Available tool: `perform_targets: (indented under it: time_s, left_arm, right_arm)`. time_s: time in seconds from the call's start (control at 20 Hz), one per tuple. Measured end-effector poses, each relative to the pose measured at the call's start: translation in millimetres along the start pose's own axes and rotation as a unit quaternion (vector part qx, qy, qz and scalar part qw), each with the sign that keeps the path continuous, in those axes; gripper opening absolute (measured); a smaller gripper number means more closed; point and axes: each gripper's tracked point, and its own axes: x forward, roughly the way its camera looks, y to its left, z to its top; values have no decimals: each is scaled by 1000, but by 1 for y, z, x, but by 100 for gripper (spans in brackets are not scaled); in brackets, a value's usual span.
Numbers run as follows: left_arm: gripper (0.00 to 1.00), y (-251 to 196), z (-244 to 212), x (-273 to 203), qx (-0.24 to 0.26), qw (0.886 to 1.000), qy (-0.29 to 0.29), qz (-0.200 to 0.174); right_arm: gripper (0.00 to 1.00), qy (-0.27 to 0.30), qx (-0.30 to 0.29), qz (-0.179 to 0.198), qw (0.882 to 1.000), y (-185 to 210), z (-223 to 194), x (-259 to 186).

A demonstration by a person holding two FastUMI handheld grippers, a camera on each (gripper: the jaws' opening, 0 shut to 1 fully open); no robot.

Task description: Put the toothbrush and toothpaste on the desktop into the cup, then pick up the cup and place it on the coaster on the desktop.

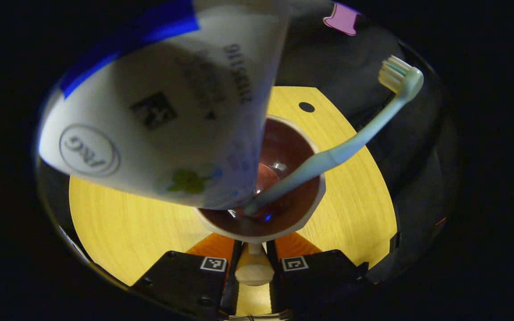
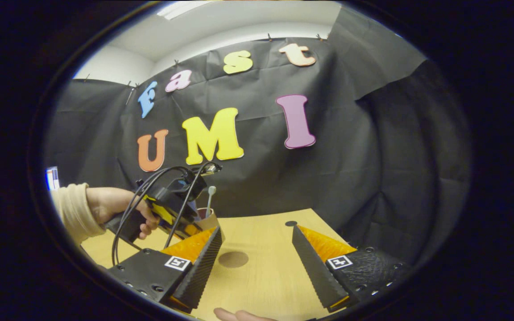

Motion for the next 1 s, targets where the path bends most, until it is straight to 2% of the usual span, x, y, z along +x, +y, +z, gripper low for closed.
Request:
perform_targets:
  time_s: [0.05,0.2,0.45,0.6,0.65,0.7,0.75,0.8,0.85,1.0]
  left_arm:
    - [31,0,0,0,0,1000,0,0]
    - [31,-11,-2,14,11,1000,10,9]
    - [31,-15,-5,30,-8,999,28,24]
    - [31,-19,0,23,-17,999,25,18]
    - [31,-25,5,10,-18,1000,13,12]
    - [37,-25,11,-6,-14,1000,-7,16]
    - [51,-27,18,-24,-14,999,-30,13]
    - [45,-29,23,-42,-17,998,-52,13]
    - [59,-33,29,-63,-16,997,-78,10]
    - [65,-37,46,-130,-9,985,-171,25]
  right_arm:
    - [93,0,3,-7,1000,-6,1,1]
    - [95,-3,12,-20,1000,-21,5,0]
    - [95,-1,28,-32,999,-35,5,2]
    - [95,5,23,-33,999,-34,2,3]
    - [95,6,22,-31,999,-32,1,3]
    - [95,6,19,-29,999,-29,1,3]
    - [96,6,15,-27,999,-27,2,2]
    - [95,5,12,-25,1000,-23,2,1]
    - [95,6,10,-23,1000,-21,1,0]
    - [95,5,2,-14,1000,-8,1,-4]
